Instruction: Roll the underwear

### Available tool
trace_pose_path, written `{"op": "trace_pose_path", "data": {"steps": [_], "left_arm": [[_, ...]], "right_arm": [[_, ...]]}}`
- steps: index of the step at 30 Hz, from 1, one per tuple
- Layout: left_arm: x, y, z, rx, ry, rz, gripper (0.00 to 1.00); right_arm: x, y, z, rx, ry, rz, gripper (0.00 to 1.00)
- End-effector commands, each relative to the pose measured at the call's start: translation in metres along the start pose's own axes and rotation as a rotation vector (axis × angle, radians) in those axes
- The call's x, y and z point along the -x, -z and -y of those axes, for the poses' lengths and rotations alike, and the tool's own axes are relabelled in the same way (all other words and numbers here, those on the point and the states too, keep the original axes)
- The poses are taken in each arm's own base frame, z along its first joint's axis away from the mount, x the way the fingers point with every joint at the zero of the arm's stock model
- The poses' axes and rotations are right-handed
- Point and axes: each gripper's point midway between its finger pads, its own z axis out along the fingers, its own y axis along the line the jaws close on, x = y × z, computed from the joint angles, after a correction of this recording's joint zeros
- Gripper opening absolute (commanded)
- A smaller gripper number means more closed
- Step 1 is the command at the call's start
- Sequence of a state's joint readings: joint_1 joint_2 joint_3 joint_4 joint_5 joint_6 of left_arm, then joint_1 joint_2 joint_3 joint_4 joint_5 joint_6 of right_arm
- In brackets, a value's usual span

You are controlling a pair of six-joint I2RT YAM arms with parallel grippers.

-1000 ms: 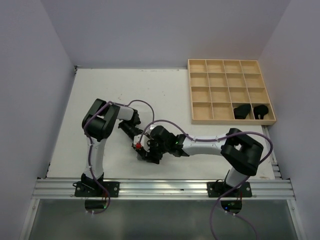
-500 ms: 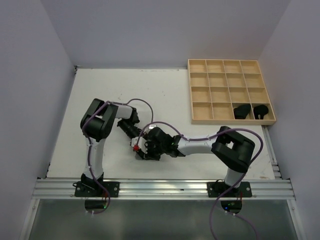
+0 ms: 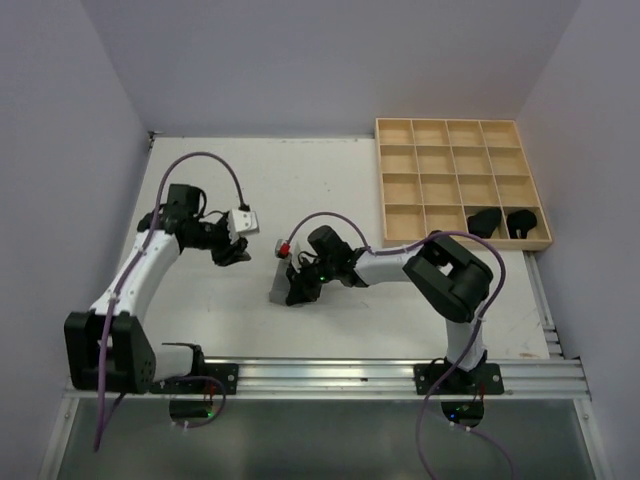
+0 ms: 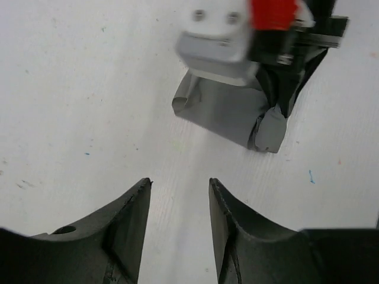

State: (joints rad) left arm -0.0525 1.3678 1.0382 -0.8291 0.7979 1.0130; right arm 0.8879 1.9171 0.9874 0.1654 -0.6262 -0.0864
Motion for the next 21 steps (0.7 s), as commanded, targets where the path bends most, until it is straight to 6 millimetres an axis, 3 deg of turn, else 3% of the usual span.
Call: {"op": "trace_pose_path", "data": {"steps": [1, 3, 4, 5, 10, 14, 21], "left_arm": [[-0.031, -0.011, 0.018, 0.046, -0.19, -0.021, 0.48], [-0.027, -0.01, 0.028, 0.074, -0.289, 0.004, 0.52], [-0.039, -0.017, 0.041, 0.046, -0.299, -0.011, 0.53], [-0.039, -0.018, 0.047, 0.046, -0.335, -0.01, 0.55], [-0.044, -0.053, 0.078, -0.012, -0.527, -0.024, 0.57], [-0.047, -0.067, 0.089, -0.061, -0.588, -0.013, 0.58], [-0.046, -0.078, 0.091, -0.066, -0.616, -0.005, 0.58]], "right_arm": [[0.001, -0.014, -0.008, 0.111, -0.168, 0.034, 0.0], [0.0, -0.021, -0.006, 0.138, -0.239, 0.051, 0.0], [0.0, -0.022, -0.003, 0.147, -0.261, 0.058, 0.0], [-0.002, -0.024, -0.003, 0.166, -0.281, 0.06, 0.0], [0.0, -0.027, 0.004, 0.193, -0.358, 0.121, 0.0], [-0.001, -0.027, 0.007, 0.196, -0.377, 0.123, 0.0], [-0.005, -0.034, 0.009, 0.212, -0.415, 0.106, 0.0]]}}
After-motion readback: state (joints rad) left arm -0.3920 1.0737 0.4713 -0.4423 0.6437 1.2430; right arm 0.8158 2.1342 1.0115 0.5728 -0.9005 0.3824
